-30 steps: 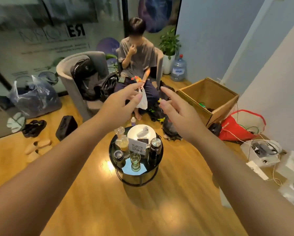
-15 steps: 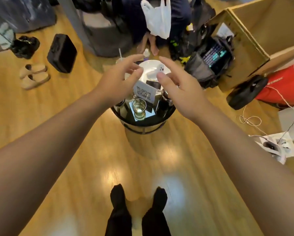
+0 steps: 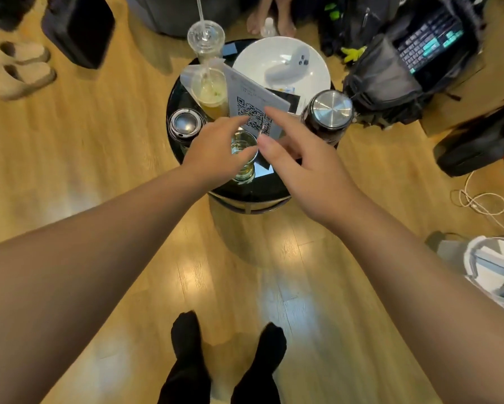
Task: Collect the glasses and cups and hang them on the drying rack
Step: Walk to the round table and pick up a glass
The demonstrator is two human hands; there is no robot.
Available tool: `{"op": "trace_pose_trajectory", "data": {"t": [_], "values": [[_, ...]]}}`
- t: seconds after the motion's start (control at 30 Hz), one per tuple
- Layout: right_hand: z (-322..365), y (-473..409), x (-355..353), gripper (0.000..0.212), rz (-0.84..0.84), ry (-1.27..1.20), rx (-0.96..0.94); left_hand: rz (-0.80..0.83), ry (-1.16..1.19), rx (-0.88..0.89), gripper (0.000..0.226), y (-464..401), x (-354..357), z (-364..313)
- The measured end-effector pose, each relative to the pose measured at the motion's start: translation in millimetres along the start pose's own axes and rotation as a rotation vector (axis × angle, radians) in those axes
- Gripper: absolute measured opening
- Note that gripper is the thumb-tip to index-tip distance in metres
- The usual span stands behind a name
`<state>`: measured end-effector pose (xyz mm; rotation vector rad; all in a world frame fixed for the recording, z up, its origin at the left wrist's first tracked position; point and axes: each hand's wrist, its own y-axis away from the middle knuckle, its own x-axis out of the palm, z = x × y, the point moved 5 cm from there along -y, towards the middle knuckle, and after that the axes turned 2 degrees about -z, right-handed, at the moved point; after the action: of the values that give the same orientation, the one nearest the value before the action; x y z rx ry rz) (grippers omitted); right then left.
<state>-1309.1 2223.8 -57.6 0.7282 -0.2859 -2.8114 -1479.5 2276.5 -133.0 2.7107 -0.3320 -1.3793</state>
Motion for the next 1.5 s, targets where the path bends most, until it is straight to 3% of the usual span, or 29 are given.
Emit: {"op": "trace_pose_trajectory", "data": {"t": [0.2,0.57,0.93,1.23,1.5], "values": [[-25.2,-13.0,23.5,0.055,0.018,0.006,0.002,-0.011,-0.088,-0.04,0.082,-22.9,37.5,36.3],[-35.7,-21.7,40.7,0.065,0.019,0.035,0.021,0.058,-0.164,-0.121,0.104,-50.0,76.8,53.6],[-40.9,-16.6,43.8,0.064,-0.003,0.07,0.0,0.031,-0.233,-0.14,0.081,-56.7,89.0,58.7],[-26.8,-10.9,40.2,0.065,-0.014,0.094,-0.023,0.007,-0.217,-0.091,0.082,-41.1,52.2,54.4],[51.2,-0.1,20.5,0.089,0.035,0.145,-0.109,-0.051,-0.158,-0.059,0.087,7.2,-71.0,1.4]]}}
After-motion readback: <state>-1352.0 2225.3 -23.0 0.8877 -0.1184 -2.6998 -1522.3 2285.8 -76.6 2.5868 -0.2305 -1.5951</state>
